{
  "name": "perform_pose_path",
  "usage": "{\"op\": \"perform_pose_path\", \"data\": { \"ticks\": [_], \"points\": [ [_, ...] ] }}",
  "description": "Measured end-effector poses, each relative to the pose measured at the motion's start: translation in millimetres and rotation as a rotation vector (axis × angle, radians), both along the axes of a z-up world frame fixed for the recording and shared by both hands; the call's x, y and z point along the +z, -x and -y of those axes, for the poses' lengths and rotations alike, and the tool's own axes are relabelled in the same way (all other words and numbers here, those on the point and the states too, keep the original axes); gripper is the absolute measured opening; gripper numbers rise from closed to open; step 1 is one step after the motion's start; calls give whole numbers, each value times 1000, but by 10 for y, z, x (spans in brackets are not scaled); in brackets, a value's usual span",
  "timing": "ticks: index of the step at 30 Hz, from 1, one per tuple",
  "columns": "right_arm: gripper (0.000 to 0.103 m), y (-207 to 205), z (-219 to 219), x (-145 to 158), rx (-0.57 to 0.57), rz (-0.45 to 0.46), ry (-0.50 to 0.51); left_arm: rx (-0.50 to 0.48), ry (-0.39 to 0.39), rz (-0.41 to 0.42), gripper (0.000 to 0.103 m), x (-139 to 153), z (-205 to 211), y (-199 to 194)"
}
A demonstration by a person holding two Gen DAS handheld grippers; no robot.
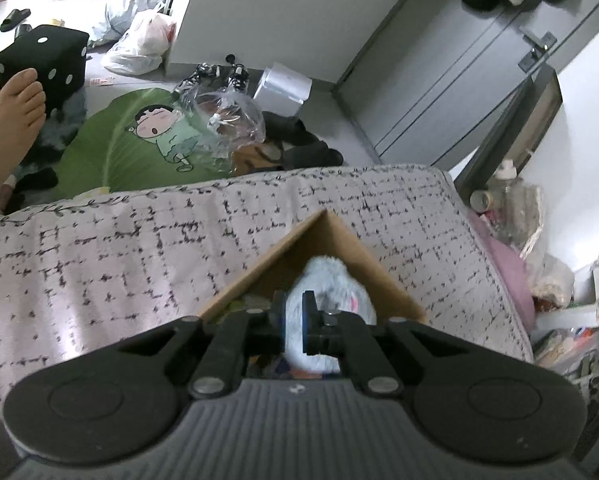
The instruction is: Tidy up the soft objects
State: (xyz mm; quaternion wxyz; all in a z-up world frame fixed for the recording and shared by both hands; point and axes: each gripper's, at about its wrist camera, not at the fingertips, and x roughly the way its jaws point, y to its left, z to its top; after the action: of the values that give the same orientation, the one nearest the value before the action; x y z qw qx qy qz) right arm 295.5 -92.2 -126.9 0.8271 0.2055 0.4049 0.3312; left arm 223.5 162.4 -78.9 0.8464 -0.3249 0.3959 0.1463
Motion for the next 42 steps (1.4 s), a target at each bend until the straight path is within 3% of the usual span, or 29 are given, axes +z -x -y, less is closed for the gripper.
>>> {"op": "perform_pose_path", "data": {
  "ticks": [4, 7, 9, 11, 15, 25, 29, 42],
  "points": [
    [30, 116, 108, 110, -8, 9, 15, -10, -11, -7, 13, 93, 78, 138],
    [31, 185, 210, 183, -22, 8, 14, -20, -34, -4, 30, 192, 168, 262],
    [37, 224, 282, 236, -31, 11, 17, -29, -53, 3, 45, 271, 234, 336],
    [50, 281, 369, 303, -43, 26, 31, -39, -72, 15, 50, 348, 303, 404],
    [56, 400, 552, 433, -59, 37, 54, -67, -113, 35, 63, 512, 455, 544],
    [92, 758, 979, 798, -150, 72, 170, -127, -180, 61, 76, 799, 723, 896],
    [99, 928, 1112, 938, -154, 76, 178, -148, -200, 65, 78, 868, 823, 1026],
    [103, 1463, 1282, 1393, -139, 141, 224, -229, -282, 92, 87, 1142, 1152, 1460]
  ]
}}
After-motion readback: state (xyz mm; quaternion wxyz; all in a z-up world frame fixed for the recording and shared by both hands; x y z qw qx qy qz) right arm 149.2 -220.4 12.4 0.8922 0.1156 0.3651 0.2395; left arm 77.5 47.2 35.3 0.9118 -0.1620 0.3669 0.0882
